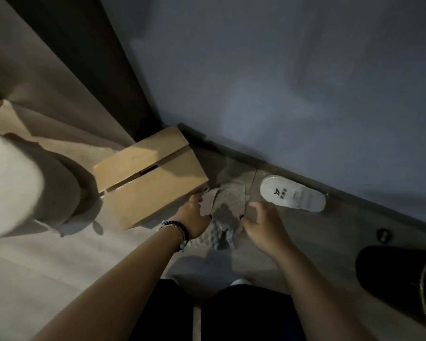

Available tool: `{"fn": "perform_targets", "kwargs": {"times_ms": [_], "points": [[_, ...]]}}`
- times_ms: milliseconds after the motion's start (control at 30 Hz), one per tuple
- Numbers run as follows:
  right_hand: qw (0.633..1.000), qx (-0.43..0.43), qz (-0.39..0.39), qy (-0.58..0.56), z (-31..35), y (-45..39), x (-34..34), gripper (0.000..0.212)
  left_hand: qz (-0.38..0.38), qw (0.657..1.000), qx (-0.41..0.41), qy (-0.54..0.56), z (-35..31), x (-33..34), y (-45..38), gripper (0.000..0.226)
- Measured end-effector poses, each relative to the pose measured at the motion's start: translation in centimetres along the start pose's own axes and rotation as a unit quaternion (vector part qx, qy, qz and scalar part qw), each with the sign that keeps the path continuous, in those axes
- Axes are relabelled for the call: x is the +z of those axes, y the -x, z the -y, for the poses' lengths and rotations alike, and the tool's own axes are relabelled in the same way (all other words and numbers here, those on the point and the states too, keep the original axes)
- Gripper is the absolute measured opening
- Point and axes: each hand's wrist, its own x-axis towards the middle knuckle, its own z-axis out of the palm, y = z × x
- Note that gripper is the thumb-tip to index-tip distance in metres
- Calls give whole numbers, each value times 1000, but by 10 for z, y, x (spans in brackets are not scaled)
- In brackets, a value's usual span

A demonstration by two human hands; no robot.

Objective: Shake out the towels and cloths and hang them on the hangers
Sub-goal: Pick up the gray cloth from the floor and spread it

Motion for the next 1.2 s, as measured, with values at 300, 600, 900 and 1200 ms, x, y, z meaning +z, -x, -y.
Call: {"fn": "perform_targets", "kwargs": {"times_ms": [300, 600, 900, 1200], "points": [[985, -56, 60, 154, -27, -63, 38, 46, -42, 996, -52, -67, 65, 74, -166, 71], [982, -33, 53, 178, -54, -89, 35, 45, -165, 957, -24, -236, 65, 127, -225, 61], [989, -70, 31, 129, -62, -100, 16, 71, -104, 980, 140, -92, 37, 55, -151, 14], [955, -294, -16, -34, -19, -98, 11, 26, -74, 894, 380, 225, -16, -3, -13, 26]]}}
